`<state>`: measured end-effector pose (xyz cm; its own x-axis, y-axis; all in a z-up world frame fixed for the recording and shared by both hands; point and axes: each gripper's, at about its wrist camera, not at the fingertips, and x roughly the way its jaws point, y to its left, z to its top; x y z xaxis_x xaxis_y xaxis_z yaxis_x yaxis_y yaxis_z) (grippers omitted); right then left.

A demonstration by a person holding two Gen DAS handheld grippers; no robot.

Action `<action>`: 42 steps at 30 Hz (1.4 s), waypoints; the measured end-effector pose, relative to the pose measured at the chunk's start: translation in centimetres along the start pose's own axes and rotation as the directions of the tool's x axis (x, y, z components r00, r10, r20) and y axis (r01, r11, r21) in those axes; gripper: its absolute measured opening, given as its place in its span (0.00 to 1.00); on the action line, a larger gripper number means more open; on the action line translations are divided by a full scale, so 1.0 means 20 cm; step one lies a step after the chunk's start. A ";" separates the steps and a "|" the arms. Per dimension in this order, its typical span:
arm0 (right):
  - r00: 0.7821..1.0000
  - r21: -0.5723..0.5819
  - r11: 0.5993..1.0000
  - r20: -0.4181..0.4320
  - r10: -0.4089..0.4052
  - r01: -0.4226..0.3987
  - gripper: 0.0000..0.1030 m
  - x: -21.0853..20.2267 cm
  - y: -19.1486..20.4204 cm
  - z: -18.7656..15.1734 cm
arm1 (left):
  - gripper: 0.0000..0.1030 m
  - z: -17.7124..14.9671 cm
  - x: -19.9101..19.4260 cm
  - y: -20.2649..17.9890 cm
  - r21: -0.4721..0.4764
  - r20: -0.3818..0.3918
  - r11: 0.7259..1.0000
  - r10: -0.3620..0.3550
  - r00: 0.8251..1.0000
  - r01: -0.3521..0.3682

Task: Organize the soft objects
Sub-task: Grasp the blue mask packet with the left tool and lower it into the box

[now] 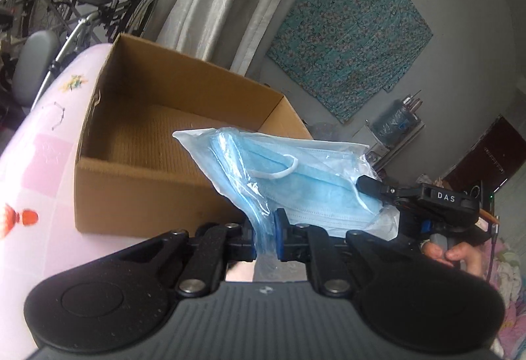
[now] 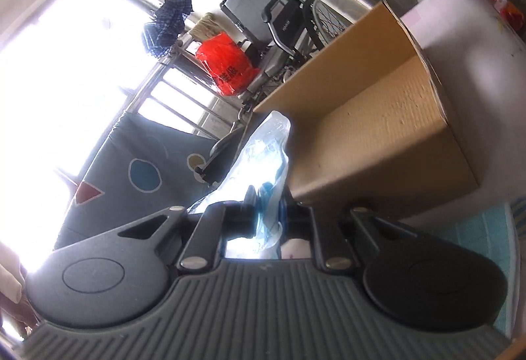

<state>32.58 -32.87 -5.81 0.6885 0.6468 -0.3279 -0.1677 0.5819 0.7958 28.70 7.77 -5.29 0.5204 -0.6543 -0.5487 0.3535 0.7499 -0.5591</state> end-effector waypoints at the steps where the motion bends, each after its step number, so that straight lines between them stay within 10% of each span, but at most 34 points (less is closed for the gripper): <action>1: 1.000 -0.020 1.000 0.002 -0.005 0.005 0.11 0.03 0.04 0.08 | 0.11 0.07 -0.02 -0.04 0.035 0.009 0.999 0.017 1.000 -0.017; 5: 0.996 -0.087 0.993 -0.025 -0.084 0.082 0.11 0.38 0.09 0.41 | 0.11 0.43 0.12 -0.14 0.186 -0.005 0.969 0.164 0.987 -0.160; 9: 0.965 -0.113 0.965 -0.087 -0.246 0.236 0.11 0.88 0.01 0.62 | 0.12 0.77 0.49 -0.07 0.305 -0.067 0.899 0.350 0.934 -0.314; 15: 0.899 -0.053 0.919 -0.189 -0.394 0.392 0.26 1.49 -0.21 0.67 | 0.44 0.94 0.95 0.17 0.507 -0.074 0.705 0.608 0.790 -0.496; 17: 0.856 -0.072 0.874 -0.180 -0.485 0.480 0.31 1.59 -0.23 0.63 | 0.46 0.94 1.00 0.25 0.488 -0.049 0.638 0.701 0.711 -0.595; 19: 0.815 -0.119 0.833 -0.170 -0.554 0.541 0.57 1.61 -0.20 0.58 | 0.45 0.94 0.98 0.28 0.458 -0.042 0.667 0.677 0.735 -0.588; 21: 0.832 -0.138 0.848 -0.167 -0.529 0.511 0.84 1.60 -0.19 0.56 | 0.50 0.93 0.93 0.27 0.440 -0.029 0.675 0.669 0.743 -0.591; 26: 0.808 -0.060 0.830 -0.199 -0.555 0.555 0.87 1.51 -0.24 0.57 | 0.52 0.86 0.91 0.22 0.540 0.019 0.599 0.694 0.720 -0.591; 29: 0.817 0.006 0.834 -0.207 -0.539 0.552 0.60 1.43 -0.35 0.55 | 0.44 0.85 0.92 0.21 0.553 -0.015 0.628 0.665 0.747 -0.548; 31: 0.819 0.014 0.845 -0.254 -0.514 0.535 0.07 1.45 -0.41 0.53 | 0.34 0.85 0.96 0.21 0.535 -0.066 0.665 0.648 0.758 -0.522; 34: 0.819 0.038 0.846 -0.274 -0.504 0.533 0.05 1.53 -0.50 0.48 | 0.21 0.84 1.05 0.23 0.524 -0.163 0.720 0.609 0.776 -0.455; 40: 0.826 -0.098 0.847 -0.185 -0.532 0.523 0.05 1.64 -0.48 0.48 | 0.26 0.87 1.21 0.42 0.334 -0.287 0.769 0.634 0.718 -0.546; 42: 0.821 -0.121 0.839 -0.175 -0.543 0.530 0.06 1.66 -0.47 0.48 | 0.28 0.89 1.20 0.46 0.244 -0.282 0.793 0.609 0.741 -0.558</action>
<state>63.68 -21.61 -19.26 0.5331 0.3011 -0.7907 0.1390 0.8907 0.4329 58.26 0.70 -12.44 0.3818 -0.0559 -0.9226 0.1798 0.9836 0.0148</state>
